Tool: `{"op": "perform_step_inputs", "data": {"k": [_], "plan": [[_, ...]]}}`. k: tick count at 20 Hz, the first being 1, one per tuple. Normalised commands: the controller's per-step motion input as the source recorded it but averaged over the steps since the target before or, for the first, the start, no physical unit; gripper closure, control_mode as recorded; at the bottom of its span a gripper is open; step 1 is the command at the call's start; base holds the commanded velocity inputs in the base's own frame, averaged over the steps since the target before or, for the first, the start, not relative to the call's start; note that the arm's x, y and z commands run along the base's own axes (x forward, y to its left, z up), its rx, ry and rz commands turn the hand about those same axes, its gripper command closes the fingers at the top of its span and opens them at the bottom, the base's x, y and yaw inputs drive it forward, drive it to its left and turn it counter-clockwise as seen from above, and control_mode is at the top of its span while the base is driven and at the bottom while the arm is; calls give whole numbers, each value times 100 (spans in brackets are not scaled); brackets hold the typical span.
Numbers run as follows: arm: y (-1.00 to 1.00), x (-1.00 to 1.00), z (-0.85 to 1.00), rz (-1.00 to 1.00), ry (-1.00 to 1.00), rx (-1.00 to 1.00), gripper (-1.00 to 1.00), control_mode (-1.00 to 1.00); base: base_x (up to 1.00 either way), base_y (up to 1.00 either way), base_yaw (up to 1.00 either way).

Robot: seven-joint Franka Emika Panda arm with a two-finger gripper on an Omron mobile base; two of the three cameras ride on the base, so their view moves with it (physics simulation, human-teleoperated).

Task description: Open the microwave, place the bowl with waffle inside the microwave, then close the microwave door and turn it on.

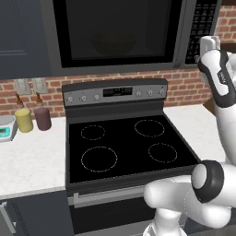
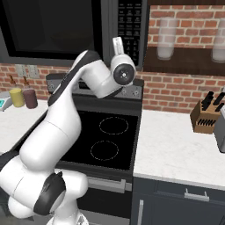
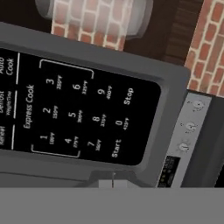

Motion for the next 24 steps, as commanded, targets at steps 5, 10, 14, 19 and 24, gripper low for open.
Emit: {"op": "perform_step_inputs", "data": {"k": [5, 10, 14, 19, 24], "plan": [[7, 46, -13, 0, 0, 3, 100, -100, 0, 0, 0], [20, 75, -22, -1, 0, 1, 100, -100, 0, 0, 0], [21, 100, -36, -3, 0, 0, 100, -100, 0, 0, 0], [1, 100, -44, -1, 0, 0, 100, -100, 0, 0, 0], [-10, 100, -46, 0, 1, 5, 100, -100, 0, 0, 0]]}}
